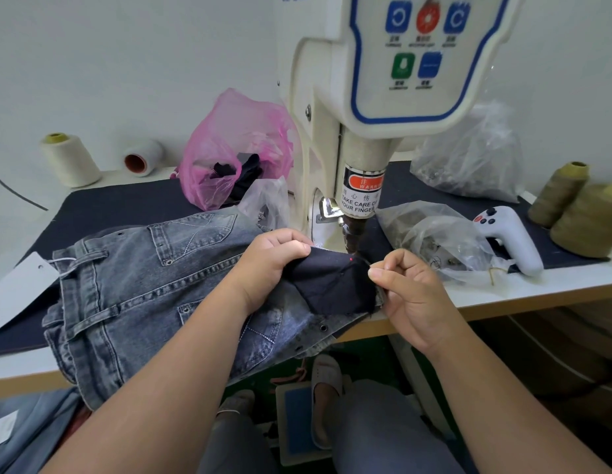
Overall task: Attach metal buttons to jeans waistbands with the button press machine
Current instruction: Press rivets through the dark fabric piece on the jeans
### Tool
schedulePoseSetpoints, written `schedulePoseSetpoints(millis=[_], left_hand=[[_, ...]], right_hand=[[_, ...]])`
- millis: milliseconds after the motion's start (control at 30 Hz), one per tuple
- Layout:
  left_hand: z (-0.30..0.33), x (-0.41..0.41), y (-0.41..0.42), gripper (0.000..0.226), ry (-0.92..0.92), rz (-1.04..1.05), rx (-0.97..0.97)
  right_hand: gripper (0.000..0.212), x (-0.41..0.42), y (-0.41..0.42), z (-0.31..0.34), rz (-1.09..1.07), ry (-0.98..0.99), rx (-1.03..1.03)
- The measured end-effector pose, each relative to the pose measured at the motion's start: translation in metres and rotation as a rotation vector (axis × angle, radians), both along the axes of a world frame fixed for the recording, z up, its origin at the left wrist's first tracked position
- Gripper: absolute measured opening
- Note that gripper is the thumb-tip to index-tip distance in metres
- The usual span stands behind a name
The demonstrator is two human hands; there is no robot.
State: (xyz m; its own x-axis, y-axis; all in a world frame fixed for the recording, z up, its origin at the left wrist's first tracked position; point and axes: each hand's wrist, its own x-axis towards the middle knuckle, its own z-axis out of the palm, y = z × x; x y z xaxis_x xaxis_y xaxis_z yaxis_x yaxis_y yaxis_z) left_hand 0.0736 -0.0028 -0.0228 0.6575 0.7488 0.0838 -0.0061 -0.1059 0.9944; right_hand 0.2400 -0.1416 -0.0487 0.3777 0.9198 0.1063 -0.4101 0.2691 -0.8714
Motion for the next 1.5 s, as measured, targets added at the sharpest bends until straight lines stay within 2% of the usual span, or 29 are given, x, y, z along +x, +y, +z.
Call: schedulePoseSetpoints(millis=[167,1500], left_hand=[[0.001,0.0033,-0.0018,0.015,-0.029,0.048,-0.047],[0.0028,0.002,-0.0035,0.013,-0.007,0.055,-0.022]], right_hand=[[0.018,-0.0001,0.0006,-0.0003,-0.005,0.042,-0.015],[0.019,0.0008,0.0005,-0.0019,0.008,0.039,0.008]])
